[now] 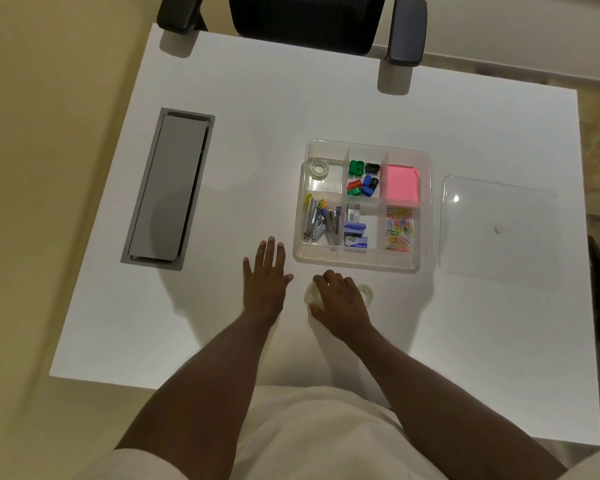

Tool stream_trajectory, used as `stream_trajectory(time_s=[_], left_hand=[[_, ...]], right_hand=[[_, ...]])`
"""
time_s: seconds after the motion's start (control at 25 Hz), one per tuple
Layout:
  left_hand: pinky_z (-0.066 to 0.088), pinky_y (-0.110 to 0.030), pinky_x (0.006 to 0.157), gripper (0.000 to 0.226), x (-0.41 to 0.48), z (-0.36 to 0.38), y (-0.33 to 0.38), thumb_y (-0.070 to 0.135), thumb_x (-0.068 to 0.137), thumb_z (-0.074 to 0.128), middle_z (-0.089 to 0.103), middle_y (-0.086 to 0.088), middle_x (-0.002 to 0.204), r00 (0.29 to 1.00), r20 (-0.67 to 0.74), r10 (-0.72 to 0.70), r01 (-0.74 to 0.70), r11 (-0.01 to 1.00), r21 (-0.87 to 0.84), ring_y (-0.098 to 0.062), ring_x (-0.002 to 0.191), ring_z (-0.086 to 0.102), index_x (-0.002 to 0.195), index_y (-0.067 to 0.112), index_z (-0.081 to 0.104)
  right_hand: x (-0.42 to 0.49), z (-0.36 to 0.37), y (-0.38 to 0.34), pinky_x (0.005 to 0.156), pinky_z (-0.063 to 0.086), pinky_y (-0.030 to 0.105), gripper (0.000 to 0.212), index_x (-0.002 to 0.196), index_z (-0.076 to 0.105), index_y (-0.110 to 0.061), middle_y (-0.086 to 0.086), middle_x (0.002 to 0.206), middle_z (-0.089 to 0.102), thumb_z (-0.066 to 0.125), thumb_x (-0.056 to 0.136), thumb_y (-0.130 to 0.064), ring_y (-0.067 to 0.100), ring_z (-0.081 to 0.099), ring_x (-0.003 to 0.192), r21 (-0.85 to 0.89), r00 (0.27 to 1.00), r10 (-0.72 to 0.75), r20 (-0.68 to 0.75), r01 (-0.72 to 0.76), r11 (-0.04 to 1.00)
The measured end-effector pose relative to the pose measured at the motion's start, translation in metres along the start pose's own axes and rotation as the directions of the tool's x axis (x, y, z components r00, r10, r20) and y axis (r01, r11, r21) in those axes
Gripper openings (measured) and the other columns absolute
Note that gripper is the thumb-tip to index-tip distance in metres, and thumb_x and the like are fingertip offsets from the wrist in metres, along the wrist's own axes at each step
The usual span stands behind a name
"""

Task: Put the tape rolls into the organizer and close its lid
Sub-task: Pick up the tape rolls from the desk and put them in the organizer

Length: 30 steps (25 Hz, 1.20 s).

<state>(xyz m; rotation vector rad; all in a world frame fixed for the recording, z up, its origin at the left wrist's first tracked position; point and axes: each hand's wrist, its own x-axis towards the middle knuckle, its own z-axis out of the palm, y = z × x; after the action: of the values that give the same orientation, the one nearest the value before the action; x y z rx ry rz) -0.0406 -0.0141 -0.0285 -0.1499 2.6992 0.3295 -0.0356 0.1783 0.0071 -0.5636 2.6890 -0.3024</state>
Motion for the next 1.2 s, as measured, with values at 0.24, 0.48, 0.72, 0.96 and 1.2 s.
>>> stream_trajectory(time_s=[0.24,0.48,0.72,0.96,1.2], left_hand=[[0.007,-0.059,0.126,0.08,-0.001,0.006,-0.001,0.054,0.103,0.042,-0.008,-0.008,0.172,0.999,-0.04,0.002,-0.001,0.999,0.032,-0.028,0.158,-0.008,0.163,0.021,0.0],[0.018,-0.059,0.125,0.075,-0.006,0.008,-0.005,0.047,0.104,0.044,-0.002,-0.008,0.172,0.994,-0.101,0.029,-0.026,0.999,0.038,-0.026,0.159,-0.002,0.163,0.019,0.006],[0.017,-0.057,0.126,0.075,-0.006,0.007,-0.007,0.051,0.104,0.04,-0.002,-0.007,0.172,0.995,-0.095,0.033,-0.027,0.998,0.057,-0.027,0.159,-0.001,0.163,0.02,0.005],[0.019,-0.057,0.125,0.077,-0.005,0.011,-0.011,0.055,0.104,0.037,-0.005,-0.007,0.172,0.996,-0.083,0.038,-0.033,0.997,0.064,-0.027,0.159,-0.002,0.163,0.021,0.003],[0.016,-0.056,0.126,0.076,-0.005,0.014,-0.014,0.058,0.104,0.031,-0.009,-0.005,0.172,0.996,-0.081,0.046,-0.041,0.997,0.067,-0.025,0.159,-0.006,0.163,0.023,-0.002]], right_hand=[[0.018,-0.03,-0.005,0.101,0.049,0.043,0.061,0.133,0.057,-0.015,0.009,0.131,0.062,0.072,0.086,-0.051,0.028,0.06,0.115,0.091,0.992,-0.082,-0.098,0.091,0.992],[0.103,-0.101,0.014,0.094,0.049,0.037,0.056,0.133,0.055,-0.013,0.01,0.124,0.059,0.067,0.089,-0.046,0.023,0.056,0.109,0.083,0.942,-0.016,-0.336,0.047,0.995],[0.185,-0.144,0.048,0.089,0.042,0.043,0.045,0.117,0.06,-0.013,0.009,0.108,0.065,0.073,0.081,-0.037,0.031,0.058,0.102,-0.117,0.948,0.035,-0.318,-0.076,0.99],[0.229,-0.139,0.057,0.102,0.032,0.047,0.04,0.112,0.061,-0.011,0.008,0.105,0.07,0.074,0.08,-0.032,0.032,0.054,0.112,-0.341,0.989,0.019,-0.148,-0.068,0.938],[0.242,-0.132,0.055,0.102,0.023,0.049,0.029,0.1,0.067,-0.009,0.008,0.096,0.071,0.075,0.076,-0.023,0.034,0.053,0.114,-0.442,0.991,0.024,-0.133,-0.081,0.893]])
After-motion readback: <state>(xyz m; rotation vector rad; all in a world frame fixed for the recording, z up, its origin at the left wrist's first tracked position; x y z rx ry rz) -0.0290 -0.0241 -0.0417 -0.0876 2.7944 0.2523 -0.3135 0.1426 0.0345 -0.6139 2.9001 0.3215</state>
